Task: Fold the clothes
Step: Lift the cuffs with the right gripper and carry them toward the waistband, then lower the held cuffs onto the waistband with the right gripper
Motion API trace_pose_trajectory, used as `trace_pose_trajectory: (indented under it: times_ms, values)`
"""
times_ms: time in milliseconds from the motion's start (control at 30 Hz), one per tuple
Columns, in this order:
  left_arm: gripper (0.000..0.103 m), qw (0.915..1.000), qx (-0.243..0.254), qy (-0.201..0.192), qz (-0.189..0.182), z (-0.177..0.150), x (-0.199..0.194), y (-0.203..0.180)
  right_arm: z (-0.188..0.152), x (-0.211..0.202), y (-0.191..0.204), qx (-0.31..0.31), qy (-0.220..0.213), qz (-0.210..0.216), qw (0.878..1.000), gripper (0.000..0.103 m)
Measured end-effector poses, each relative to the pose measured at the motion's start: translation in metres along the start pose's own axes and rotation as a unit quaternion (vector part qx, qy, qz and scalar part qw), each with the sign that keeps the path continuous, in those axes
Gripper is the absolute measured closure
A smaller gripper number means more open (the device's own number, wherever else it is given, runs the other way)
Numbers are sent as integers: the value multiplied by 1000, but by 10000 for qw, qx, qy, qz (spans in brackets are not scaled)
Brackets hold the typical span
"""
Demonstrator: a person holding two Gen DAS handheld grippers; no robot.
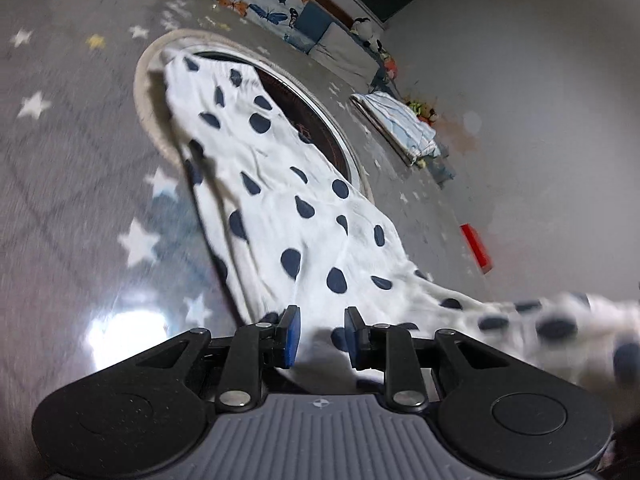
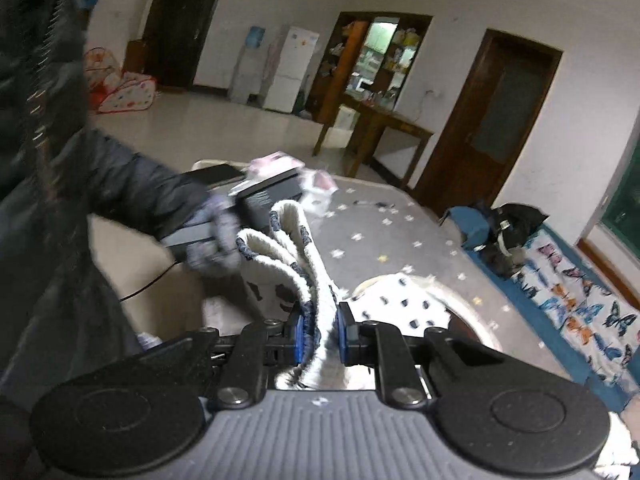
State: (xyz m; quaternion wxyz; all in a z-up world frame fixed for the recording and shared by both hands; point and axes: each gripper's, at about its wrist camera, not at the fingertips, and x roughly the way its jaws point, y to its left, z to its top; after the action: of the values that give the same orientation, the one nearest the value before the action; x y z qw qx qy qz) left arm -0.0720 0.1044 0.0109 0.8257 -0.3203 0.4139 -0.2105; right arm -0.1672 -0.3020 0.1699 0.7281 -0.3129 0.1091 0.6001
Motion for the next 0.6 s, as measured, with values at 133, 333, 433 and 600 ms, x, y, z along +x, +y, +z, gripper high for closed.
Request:
trace_pose_trajectory:
  times_ms: [133, 333, 433, 600]
  values:
    - [77, 9998, -97, -10, -144, 2, -5, 8, 14, 30, -30, 1, -150, -208, 9997, 89]
    - [77, 9988, -295, -36, -386, 4, -11, 21, 19, 89, -76, 49, 41, -179, 9998, 89]
    - [78, 9984, -342, -34, -439, 7, -11, 26, 19, 120, -100, 74, 189, -137, 9997, 88]
    - [79, 9978, -417, -30, -523, 12, -11, 33, 19, 171, -136, 114, 433, -62, 9990, 88]
